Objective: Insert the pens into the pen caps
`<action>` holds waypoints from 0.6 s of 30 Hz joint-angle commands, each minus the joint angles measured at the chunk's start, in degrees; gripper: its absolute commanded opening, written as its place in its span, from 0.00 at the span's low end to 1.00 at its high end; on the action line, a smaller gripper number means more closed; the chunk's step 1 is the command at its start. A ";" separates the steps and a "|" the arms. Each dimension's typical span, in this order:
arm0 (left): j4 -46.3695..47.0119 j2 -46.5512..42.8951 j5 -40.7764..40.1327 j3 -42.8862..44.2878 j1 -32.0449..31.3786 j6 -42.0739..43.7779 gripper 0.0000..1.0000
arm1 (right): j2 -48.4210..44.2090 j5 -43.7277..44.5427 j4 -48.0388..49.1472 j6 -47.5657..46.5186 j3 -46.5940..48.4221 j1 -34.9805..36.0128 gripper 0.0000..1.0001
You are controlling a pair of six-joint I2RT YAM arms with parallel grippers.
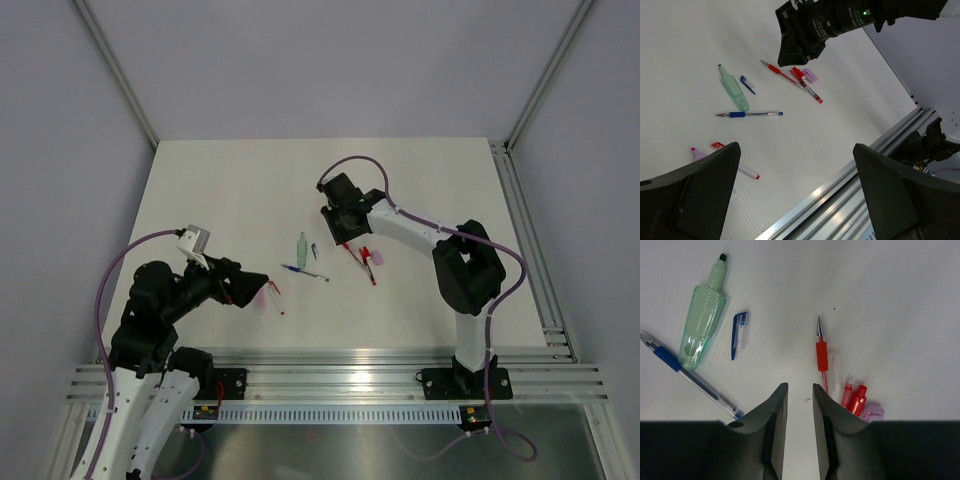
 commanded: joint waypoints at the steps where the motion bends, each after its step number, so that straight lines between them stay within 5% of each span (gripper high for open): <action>1: 2.27 0.33 1.41 -0.23 0.58 -0.41 0.99 | 2.40 0.74 -2.22 -1.60 3.43 0.13 0.33; 18: 2.53 -0.02 2.47 -0.23 0.58 -0.32 0.99 | 13.03 0.74 -6.17 -4.94 14.68 -2.15 0.32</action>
